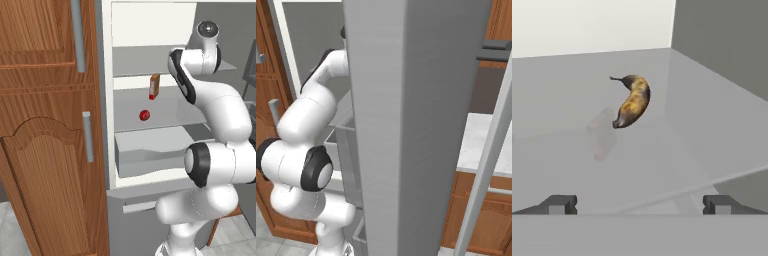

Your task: Pick the banana and mango from the fridge and place them on the plate next to the blender to make a fruit smoothie.

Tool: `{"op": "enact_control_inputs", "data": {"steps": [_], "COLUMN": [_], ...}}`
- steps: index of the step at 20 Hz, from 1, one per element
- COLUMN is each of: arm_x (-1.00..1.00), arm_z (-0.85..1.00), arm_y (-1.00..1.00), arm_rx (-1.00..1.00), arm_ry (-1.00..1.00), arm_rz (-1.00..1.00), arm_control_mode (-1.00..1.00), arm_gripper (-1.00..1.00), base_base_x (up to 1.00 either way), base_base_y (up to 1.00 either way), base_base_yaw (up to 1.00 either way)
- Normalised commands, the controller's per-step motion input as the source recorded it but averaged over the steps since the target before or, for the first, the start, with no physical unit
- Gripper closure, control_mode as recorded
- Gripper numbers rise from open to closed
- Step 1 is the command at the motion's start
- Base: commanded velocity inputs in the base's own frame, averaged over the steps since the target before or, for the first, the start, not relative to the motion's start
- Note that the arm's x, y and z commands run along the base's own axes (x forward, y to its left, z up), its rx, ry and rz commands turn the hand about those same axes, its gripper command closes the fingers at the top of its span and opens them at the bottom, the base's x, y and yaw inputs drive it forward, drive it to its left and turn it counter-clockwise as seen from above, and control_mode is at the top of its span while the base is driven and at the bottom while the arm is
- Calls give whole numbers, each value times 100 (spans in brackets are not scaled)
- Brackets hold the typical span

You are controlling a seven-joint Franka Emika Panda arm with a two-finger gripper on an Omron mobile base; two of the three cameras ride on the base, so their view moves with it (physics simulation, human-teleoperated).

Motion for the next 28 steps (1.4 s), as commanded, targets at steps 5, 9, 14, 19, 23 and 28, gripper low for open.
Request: {"op": "enact_control_inputs", "data": {"steps": [5,9,14,19,23,28], "arm_x": [40,45,43,40,41,37], "arm_z": [-12,-3,-19,-22,-7,0], "arm_y": [-13,-4,0,-1,-3,-5], "arm_rx": [1,0,0,1,3,3], "arm_ry": [3,1,1,1,0,1], "arm_rz": [0,0,0,0,0,0], "arm_control_mode": [-100,-100,-100,-100,-100,-100], "arm_gripper": [-100,-100,-100,-100,-100,-100], "base_base_x": [0,0,0,0,0,0], "base_base_y": [0,0,0,0,0,0], "base_base_yaw": [0,0,0,0,0,0]}}
